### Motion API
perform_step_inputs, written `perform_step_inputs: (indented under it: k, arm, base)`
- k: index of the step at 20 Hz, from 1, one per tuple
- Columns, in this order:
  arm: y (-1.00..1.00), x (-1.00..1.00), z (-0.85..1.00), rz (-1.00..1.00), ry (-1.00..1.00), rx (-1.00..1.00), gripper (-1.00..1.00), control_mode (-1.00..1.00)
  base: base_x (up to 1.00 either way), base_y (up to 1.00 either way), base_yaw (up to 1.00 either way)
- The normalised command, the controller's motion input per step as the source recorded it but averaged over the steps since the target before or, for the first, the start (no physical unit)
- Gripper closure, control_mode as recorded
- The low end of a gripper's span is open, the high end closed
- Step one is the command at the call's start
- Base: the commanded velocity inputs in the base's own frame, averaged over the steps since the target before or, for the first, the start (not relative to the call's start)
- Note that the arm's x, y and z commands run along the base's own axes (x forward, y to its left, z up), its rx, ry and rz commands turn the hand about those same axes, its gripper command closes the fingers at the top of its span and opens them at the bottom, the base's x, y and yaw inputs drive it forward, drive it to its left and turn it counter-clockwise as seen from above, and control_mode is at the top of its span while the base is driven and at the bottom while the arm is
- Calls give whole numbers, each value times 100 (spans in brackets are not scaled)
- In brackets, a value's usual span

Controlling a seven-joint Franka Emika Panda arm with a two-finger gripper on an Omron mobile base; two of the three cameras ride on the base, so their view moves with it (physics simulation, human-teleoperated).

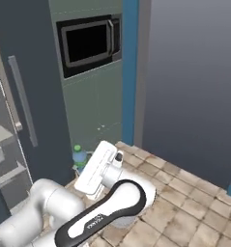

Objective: Take the bottled waters from the counter and place them in the freezer to freeze. Close the freezer door after placing the bottles.

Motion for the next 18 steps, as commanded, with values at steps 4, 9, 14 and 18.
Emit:
perform_step_inputs:
  k: [4,9,14,18]
  arm:
    - [0,0,0,0,0,0,100,100]
    - [0,0,0,0,0,0,100,100]
    - [0,0,0,0,0,0,100,100]
    - [0,0,0,0,0,0,100,100]
  base:
    - [100,-48,70]
    - [80,-37,74]
    - [29,-3,76]
    - [0,-6,94]
